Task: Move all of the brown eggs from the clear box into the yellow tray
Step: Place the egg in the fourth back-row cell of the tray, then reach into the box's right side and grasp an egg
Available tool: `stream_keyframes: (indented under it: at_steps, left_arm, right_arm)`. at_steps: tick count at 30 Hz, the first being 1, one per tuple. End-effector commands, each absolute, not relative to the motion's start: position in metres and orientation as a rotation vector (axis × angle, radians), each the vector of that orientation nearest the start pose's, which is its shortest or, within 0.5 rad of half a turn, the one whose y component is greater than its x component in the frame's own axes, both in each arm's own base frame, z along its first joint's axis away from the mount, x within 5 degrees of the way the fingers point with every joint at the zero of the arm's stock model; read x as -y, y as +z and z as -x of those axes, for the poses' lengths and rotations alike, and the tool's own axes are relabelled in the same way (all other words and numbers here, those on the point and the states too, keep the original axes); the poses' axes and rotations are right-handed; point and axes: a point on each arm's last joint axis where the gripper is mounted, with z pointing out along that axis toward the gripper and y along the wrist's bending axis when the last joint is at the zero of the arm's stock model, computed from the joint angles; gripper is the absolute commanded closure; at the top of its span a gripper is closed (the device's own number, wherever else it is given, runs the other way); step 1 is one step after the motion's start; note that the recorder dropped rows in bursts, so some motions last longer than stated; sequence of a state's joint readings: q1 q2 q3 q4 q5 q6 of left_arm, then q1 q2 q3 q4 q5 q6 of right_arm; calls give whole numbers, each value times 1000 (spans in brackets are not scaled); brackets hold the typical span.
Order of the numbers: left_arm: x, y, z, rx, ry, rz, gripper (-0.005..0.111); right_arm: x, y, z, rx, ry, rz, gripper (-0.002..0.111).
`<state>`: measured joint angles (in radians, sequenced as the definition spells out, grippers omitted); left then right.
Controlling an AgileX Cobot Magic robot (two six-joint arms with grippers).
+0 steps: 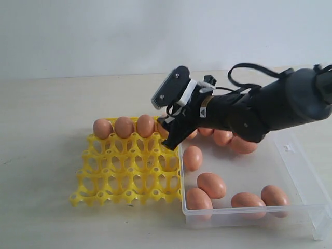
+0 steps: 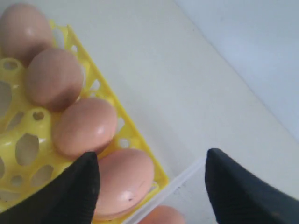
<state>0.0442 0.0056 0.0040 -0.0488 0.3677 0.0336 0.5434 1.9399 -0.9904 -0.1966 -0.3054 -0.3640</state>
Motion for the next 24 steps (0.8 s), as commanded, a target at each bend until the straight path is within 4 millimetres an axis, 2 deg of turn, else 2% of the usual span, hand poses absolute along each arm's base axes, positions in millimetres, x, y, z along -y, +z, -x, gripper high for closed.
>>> stream_keyframes:
  at_steps: [1, 4, 7, 10, 12, 15, 19, 20, 21, 22, 24]
  left_arm:
    - [0, 181, -53, -1836, -6, 44, 107]
    - [0, 181, -53, -1836, -6, 44, 107]
    - [0, 181, -53, -1836, -6, 44, 107]
    - [0, 181, -53, -1836, -6, 44, 107]
    - [0, 181, -53, -1836, -6, 44, 107]
    - [0, 181, -53, -1836, -6, 44, 107]
    - [0, 181, -53, -1836, -6, 44, 107]
    - [0, 181, -53, -1836, -6, 44, 107]
    - [0, 181, -53, -1836, -6, 44, 107]
    - [0, 181, -53, -1836, -6, 44, 107]
    - [0, 181, -53, -1836, -6, 44, 107]
  right_arm:
    - [-196, 216, -319, -1843, 69, 1022, 63]
    - [-180, 238, -304, -1997, 86, 950, 84]
    - [-158, 239, -293, -2239, 29, 848, 108]
    - [-132, 229, -282, -2532, -165, 681, 108]
    - [-121, 225, -277, -2658, -237, 614, 108]
    - [-113, 221, -270, -2791, -197, 533, 108]
    - [-111, 218, -264, -2910, -72, 428, 98]
    - [-111, 217, -262, -2947, -12, 419, 88]
    - [-112, 217, -261, -2952, 7, 438, 84]
    - [-112, 217, -260, -2968, 29, 429, 70]
    - [-110, 216, -260, -2977, 10, 436, 53]
